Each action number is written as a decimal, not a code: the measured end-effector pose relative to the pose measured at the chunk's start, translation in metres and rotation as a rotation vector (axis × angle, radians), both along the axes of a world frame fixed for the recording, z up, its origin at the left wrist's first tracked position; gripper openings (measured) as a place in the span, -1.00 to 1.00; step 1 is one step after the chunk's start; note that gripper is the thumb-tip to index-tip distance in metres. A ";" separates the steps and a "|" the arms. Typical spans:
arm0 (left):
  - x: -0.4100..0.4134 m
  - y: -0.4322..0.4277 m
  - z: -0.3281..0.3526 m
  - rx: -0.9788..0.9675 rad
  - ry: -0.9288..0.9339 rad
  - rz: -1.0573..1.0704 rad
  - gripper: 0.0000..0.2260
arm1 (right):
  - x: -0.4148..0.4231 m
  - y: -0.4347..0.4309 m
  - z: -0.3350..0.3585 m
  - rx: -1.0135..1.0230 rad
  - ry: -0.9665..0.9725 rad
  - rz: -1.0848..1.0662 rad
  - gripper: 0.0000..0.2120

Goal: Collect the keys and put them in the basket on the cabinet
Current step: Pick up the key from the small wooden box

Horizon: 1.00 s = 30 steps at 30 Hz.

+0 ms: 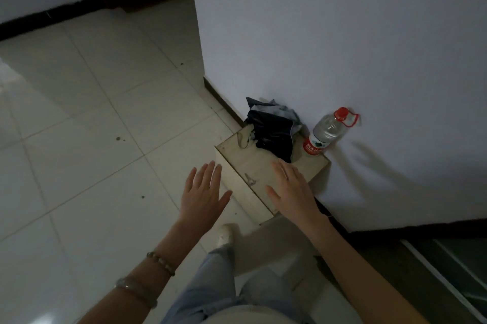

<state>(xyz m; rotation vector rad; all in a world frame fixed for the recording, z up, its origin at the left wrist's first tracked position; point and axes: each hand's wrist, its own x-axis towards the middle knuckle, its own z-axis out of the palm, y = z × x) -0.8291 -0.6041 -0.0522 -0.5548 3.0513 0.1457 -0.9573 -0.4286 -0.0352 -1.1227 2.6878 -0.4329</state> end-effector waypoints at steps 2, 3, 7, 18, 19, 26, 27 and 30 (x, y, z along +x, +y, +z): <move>-0.008 -0.011 -0.006 0.017 -0.028 -0.025 -0.40 | -0.010 -0.009 -0.007 -0.007 -0.053 -0.015 -0.44; -0.011 -0.015 -0.010 0.024 -0.042 -0.033 -0.41 | -0.014 -0.012 -0.011 -0.015 -0.085 -0.033 -0.45; -0.019 -0.026 -0.024 0.047 -0.088 -0.022 -0.42 | -0.030 -0.018 -0.032 -0.030 -0.190 -0.081 -0.47; -0.048 -0.031 -0.105 0.127 -0.092 0.061 -0.46 | -0.069 -0.033 -0.151 -0.026 -0.361 -0.056 -0.51; -0.051 -0.031 -0.117 0.135 -0.096 0.066 -0.46 | -0.072 -0.036 -0.166 -0.028 -0.365 -0.047 -0.52; -0.063 -0.035 -0.218 0.156 -0.160 0.097 -0.45 | -0.090 -0.041 -0.265 -0.018 -0.396 -0.067 -0.56; -0.065 -0.035 -0.231 0.162 -0.173 0.096 -0.45 | -0.093 -0.040 -0.277 -0.007 -0.393 -0.057 -0.57; -0.070 -0.039 -0.262 0.169 -0.184 0.101 -0.45 | -0.101 -0.040 -0.305 0.019 -0.396 -0.010 -0.62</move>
